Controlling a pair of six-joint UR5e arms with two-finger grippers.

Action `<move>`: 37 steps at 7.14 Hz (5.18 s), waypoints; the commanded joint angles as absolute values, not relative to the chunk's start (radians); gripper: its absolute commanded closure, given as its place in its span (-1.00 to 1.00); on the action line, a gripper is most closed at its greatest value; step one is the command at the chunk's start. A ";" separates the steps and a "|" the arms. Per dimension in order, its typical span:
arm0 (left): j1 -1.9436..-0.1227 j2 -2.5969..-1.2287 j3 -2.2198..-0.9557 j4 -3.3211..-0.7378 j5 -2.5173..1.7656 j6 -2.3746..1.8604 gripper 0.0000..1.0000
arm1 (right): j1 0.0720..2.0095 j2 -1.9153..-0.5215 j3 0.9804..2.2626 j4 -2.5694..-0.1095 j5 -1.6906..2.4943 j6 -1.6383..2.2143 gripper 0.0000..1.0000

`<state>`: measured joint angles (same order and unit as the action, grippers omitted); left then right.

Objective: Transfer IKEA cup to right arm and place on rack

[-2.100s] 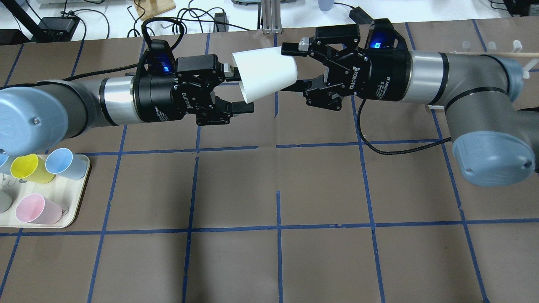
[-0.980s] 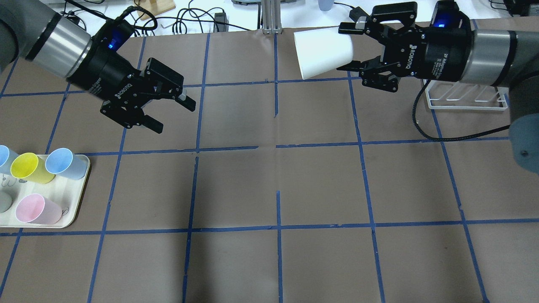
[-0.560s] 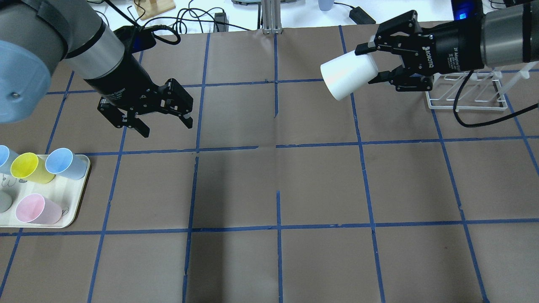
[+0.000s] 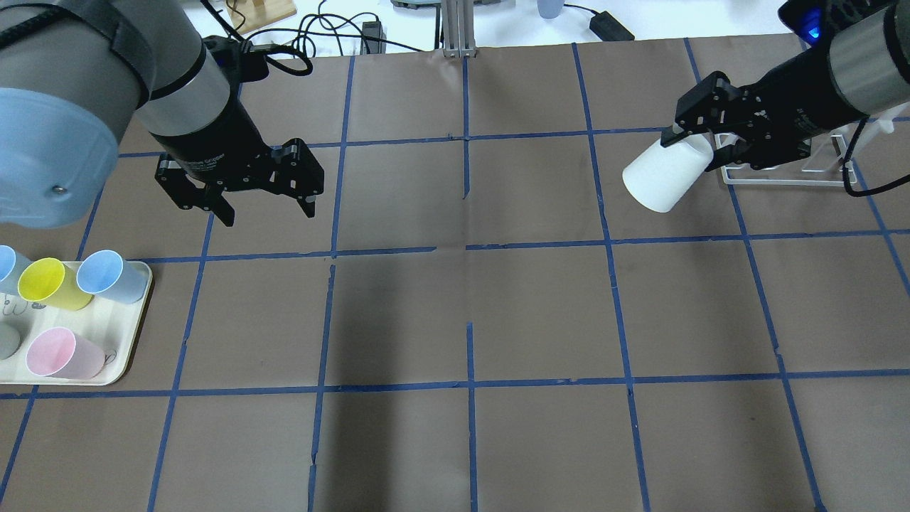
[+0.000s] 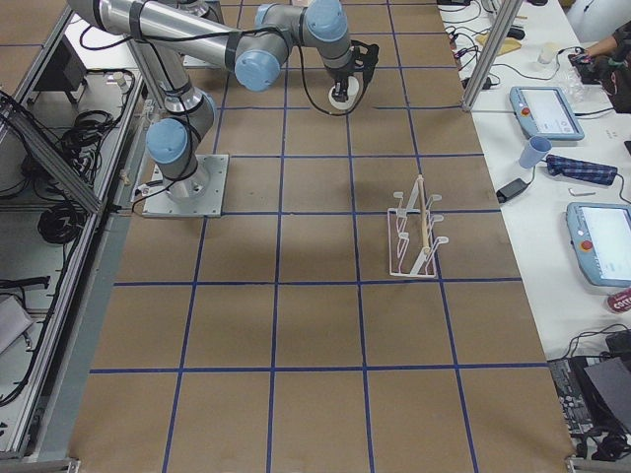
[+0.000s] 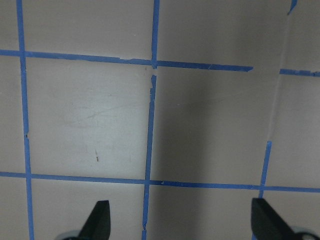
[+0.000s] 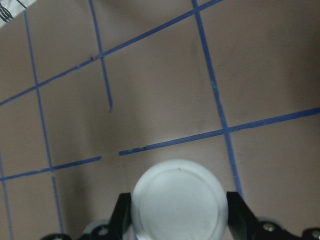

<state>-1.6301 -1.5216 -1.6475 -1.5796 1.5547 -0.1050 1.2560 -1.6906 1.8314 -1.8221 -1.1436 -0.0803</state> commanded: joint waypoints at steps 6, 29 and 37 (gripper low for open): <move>-1.632 -1.529 -1.684 -1.456 1.612 0.003 -1.00 | 1.192 -1.514 1.673 -1.986 -1.447 -0.602 0.52; -1.620 -1.519 -1.667 -1.454 1.586 -0.086 -1.00 | 1.075 -1.233 1.660 -2.221 -1.379 -0.672 -0.59; -1.615 -1.519 -1.666 -1.454 1.588 -0.083 -1.00 | 1.228 -1.512 1.674 -1.829 -1.500 -0.353 -1.00</move>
